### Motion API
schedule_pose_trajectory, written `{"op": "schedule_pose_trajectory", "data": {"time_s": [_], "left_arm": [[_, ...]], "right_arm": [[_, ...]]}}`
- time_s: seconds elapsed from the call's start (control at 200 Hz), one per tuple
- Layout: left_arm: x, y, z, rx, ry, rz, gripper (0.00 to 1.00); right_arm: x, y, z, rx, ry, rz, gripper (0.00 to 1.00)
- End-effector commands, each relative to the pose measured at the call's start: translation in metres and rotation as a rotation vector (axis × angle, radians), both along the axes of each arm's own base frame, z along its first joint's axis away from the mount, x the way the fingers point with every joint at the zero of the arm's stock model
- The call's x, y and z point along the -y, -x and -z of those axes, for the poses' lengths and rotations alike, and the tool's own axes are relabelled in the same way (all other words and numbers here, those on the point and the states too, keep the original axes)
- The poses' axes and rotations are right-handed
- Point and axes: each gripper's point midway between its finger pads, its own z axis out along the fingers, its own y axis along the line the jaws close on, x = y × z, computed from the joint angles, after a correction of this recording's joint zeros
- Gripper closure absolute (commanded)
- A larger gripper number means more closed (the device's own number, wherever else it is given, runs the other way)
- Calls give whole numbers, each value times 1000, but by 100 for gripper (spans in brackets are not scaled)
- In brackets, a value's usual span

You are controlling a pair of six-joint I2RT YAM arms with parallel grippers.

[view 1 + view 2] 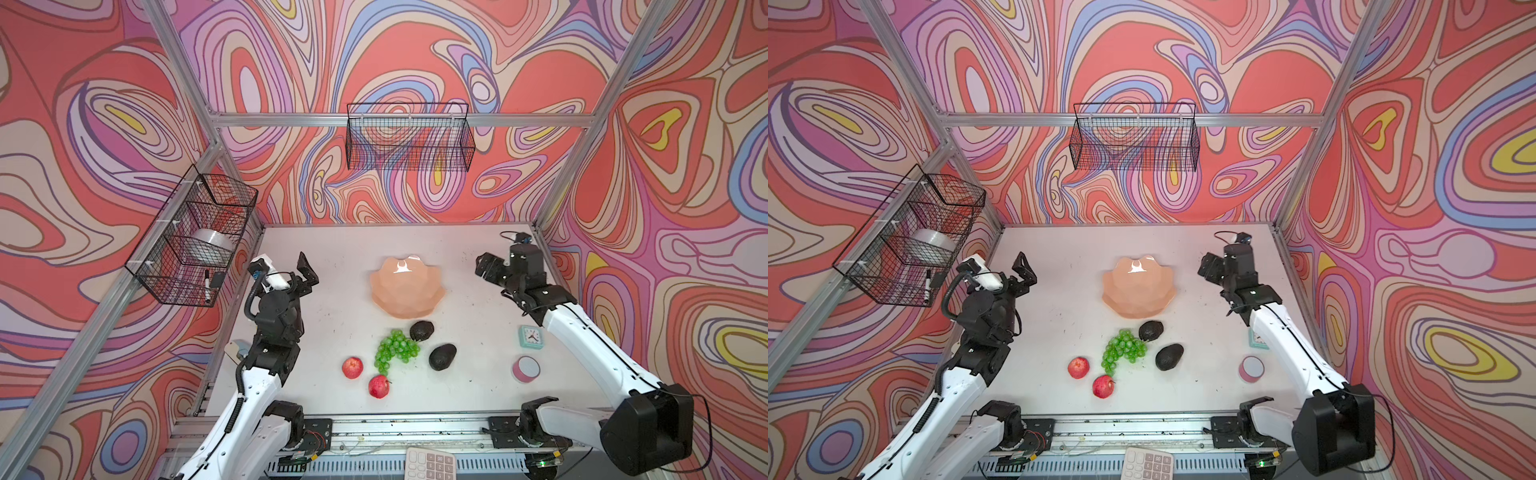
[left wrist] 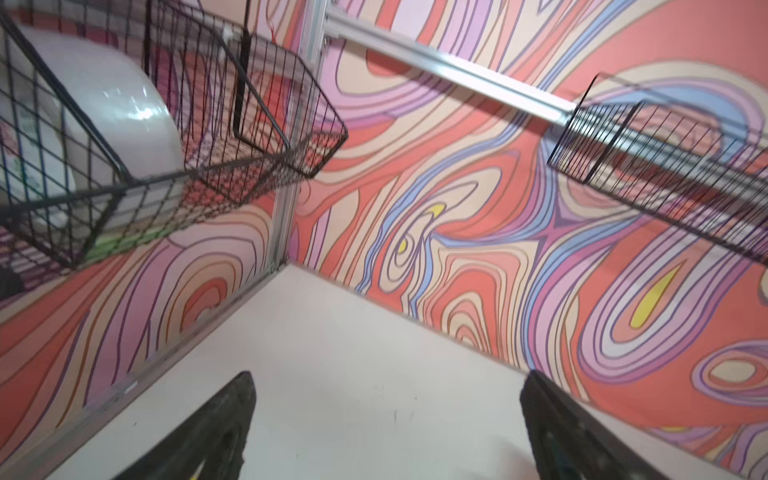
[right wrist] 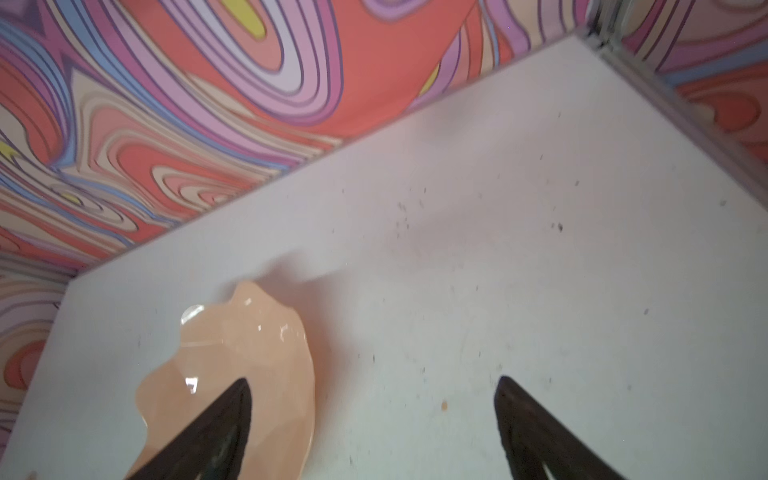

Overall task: Place and organize the fake fruits in the fruit bowl
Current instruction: 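Reach the right gripper to the smooth dark avocado and grasp it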

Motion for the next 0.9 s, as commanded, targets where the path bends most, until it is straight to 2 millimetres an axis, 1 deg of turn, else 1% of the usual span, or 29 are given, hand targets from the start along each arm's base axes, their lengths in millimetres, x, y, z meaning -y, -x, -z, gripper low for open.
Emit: {"op": "schedule_pose_trajectory", "data": {"time_s": [0.0,0.11,0.155,0.22,0.28,0.335,0.406,0.536,0.636,0.741,0.891], "left_arm": [[-5,9,18,-150,18,-25,0],[-6,11,19,-157,28,-31,0],[-5,12,19,-155,28,-25,0],[-5,12,19,-154,27,-19,0],[-4,11,20,-160,25,-17,0],[-4,11,22,-166,29,-17,0],[-4,11,23,-166,37,-18,0],[-5,11,27,-171,43,-24,0],[-5,13,25,-169,43,-23,0],[-6,16,25,-167,44,-26,0],[-7,18,28,-168,52,-33,0]], "right_arm": [[-19,79,45,-305,36,36,5],[-44,118,76,-444,-49,49,5],[-51,132,86,-483,-53,49,5],[-57,149,98,-536,-30,51,5],[-66,160,109,-573,-22,38,5],[-78,163,115,-588,-49,18,5],[-91,160,122,-591,-64,1,5],[-103,154,137,-624,-31,-7,5],[-110,156,150,-654,-38,-8,6],[-107,155,158,-656,-21,7,11],[-107,152,162,-645,-13,16,25]]}}
